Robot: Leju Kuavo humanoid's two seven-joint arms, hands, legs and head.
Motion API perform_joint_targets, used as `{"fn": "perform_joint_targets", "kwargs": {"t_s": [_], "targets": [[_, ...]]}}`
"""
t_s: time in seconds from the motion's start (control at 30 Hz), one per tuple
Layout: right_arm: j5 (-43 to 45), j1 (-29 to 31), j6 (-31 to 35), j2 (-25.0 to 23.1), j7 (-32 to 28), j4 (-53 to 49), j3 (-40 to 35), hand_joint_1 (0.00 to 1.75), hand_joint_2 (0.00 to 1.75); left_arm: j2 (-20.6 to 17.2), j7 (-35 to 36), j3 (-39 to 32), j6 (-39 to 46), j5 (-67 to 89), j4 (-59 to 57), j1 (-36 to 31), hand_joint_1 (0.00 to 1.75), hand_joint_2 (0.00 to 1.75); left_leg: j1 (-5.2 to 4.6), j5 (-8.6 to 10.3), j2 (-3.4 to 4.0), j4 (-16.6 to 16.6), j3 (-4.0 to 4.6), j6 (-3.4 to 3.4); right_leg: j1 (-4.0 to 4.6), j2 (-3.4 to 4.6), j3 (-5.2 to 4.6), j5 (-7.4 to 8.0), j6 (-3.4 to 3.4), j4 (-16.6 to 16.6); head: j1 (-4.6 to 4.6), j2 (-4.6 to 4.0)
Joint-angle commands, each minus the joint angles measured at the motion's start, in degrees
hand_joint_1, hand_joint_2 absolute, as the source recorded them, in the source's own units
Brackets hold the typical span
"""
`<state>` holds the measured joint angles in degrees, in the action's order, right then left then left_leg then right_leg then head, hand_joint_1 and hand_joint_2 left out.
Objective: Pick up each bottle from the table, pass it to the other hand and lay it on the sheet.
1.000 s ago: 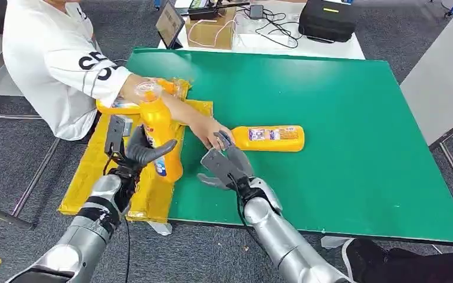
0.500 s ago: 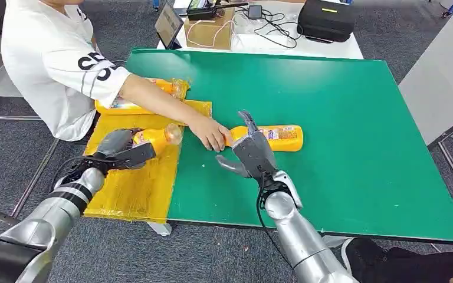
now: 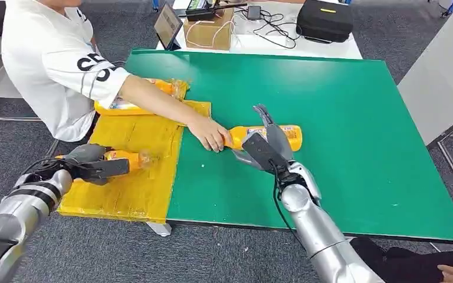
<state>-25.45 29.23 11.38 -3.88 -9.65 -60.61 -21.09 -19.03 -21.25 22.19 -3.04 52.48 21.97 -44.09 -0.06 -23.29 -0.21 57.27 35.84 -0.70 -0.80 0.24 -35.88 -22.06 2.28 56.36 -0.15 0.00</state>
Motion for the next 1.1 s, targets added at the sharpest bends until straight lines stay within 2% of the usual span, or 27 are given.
{"fn": "perform_joint_targets", "kwargs": {"t_s": [0.03,0.13,0.47,0.67,0.8,0.9,1.1], "targets": [[-2.15,5.37,-1.87,2.64,2.08,6.35,-4.32,0.0,1.75,-0.56,-1.19,3.2,0.96,0.5,-4.64,1.25,0.0,1.75,-0.01,-0.07,0.06,-0.04,-0.22,0.02,-0.01,0.05,0.21,-0.06,-0.04,-0.03,0.02,0.02],[-2.42,5.51,-2.03,1.98,2.42,7.57,-4.26,0.0,1.75,0.87,2.81,3.76,2.61,2.0,-5.07,0.86,0.0,1.75,-0.02,-0.06,0.05,-0.06,-0.23,0.02,-0.02,0.06,0.26,-0.05,-0.04,-0.06,0.0,0.0],[-3.39,5.46,-2.08,2.15,2.84,8.52,-4.34,0.0,1.75,1.58,1.89,1.88,3.88,0.98,-4.95,1.49,0.0,1.75,0.0,-0.08,-0.06,-0.06,-0.33,0.05,0.01,-0.02,0.39,-0.08,-0.08,-0.08,0.0,0.0],[-5.12,6.27,-2.91,2.67,3.43,9.81,-4.85,0.0,1.75,2.79,-2.84,-3.93,7.71,-3.66,-3.21,4.2,0.0,1.75,-0.08,0.03,-0.1,-0.07,-0.2,0.04,-0.08,-0.04,0.25,-0.04,-0.02,-0.05,0.0,0.02],[-6.48,6.3,-3.53,2.74,4.23,11.05,-5.39,0.0,1.75,5.74,-8.98,-13.31,12.57,-11.88,0.21,8.01,0.0,1.75,-0.04,-0.03,-0.12,-0.07,-0.34,0.05,-0.04,-0.07,0.43,-0.09,-0.04,-0.1,0.0,0.02],[-8.55,6.43,-4.9,3.37,5.16,12.75,-6.8,0.0,1.75,8.2,-12.68,-19.26,12.75,-16.98,3.45,10.84,0.0,1.75,0.0,-0.09,-0.15,-0.07,-0.47,0.06,0.0,-0.11,0.58,-0.15,-0.07,-0.14,0.02,0.0],[-8.52,6.42,-4.95,3.41,5.14,12.88,-6.76,0.0,1.75,8.21,-12.72,-19.35,12.69,-17.02,3.57,10.87,0.0,1.75,-0.01,-0.07,-0.14,-0.01,-0.32,0.07,-0.01,-0.09,0.42,-0.12,-0.07,-0.09,0.0,0.02]]}}
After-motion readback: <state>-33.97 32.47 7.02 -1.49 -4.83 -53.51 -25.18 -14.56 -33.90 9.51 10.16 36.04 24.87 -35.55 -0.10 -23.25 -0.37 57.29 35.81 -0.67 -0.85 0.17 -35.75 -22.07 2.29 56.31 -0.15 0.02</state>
